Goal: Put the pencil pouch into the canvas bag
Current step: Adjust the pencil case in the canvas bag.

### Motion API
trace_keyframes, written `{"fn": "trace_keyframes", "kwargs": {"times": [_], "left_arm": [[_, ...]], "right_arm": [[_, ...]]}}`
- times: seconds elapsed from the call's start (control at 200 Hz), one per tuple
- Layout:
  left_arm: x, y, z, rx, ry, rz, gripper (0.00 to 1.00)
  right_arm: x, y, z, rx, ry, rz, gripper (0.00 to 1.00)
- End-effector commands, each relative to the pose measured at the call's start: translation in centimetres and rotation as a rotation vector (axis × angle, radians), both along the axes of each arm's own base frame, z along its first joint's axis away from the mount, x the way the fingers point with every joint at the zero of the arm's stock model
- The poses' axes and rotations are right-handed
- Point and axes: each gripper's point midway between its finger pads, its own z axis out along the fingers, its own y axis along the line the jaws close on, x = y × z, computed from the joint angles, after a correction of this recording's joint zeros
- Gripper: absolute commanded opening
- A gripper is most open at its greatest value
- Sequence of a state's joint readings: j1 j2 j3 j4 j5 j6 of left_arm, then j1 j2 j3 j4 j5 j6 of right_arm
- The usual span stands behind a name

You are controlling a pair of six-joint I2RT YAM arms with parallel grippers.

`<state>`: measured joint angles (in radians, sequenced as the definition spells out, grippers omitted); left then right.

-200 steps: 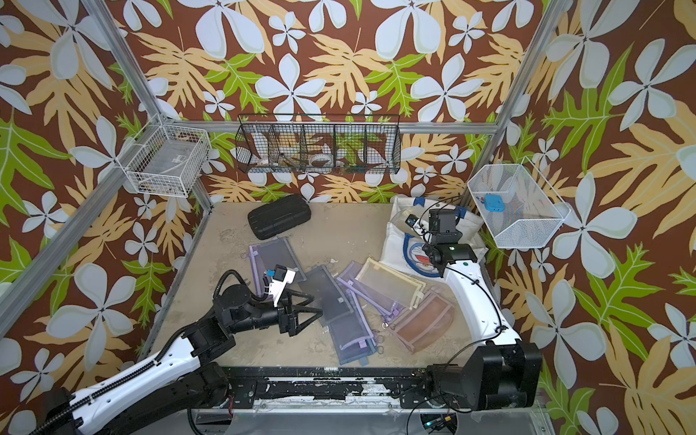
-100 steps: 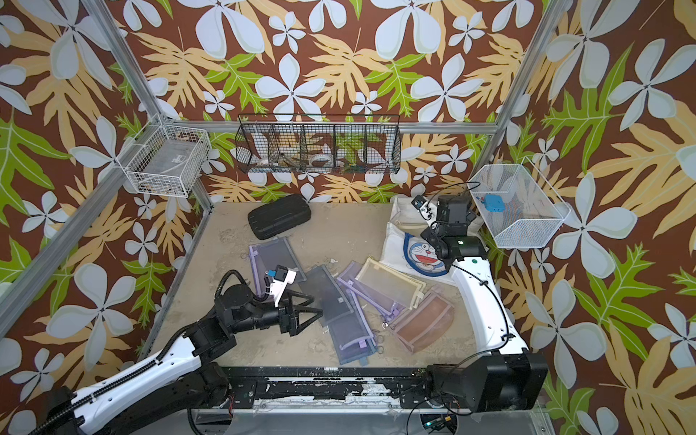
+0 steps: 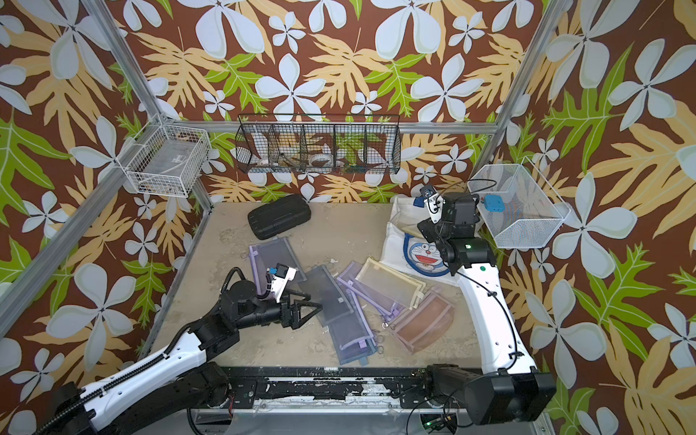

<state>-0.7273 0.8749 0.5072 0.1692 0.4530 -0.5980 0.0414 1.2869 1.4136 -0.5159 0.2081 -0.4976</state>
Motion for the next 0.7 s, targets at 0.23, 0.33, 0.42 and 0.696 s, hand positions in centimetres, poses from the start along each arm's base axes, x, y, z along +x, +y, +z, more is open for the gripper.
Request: {"fn": "trace_keyframes", "kwargs": {"times": [0.23, 0.33, 0.42, 0.696], "left_arm": [[0.8, -0.8, 0.8, -0.001, -0.009, -0.011, 0.94], [1.0, -0.9, 0.3, 0.016, -0.013, -0.012, 0.94], [1.0, -1.2, -0.1, 0.024, 0.0, -0.027, 0.94], [1.7, -0.6, 0.7, 0.011, -0.014, -0.019, 0.94]], "right_arm": [[-4.8, 5.3, -3.5, 0.515, 0.052, 0.138, 0.87], [-7.8, 6.7, -4.8, 0.623, 0.023, 0.186, 0.84], [-8.8, 6.6, -5.7, 0.623, 0.03, 0.172, 0.84], [-5.9, 1.1, -6.4, 0.619, -0.034, 0.018, 0.81]]}}
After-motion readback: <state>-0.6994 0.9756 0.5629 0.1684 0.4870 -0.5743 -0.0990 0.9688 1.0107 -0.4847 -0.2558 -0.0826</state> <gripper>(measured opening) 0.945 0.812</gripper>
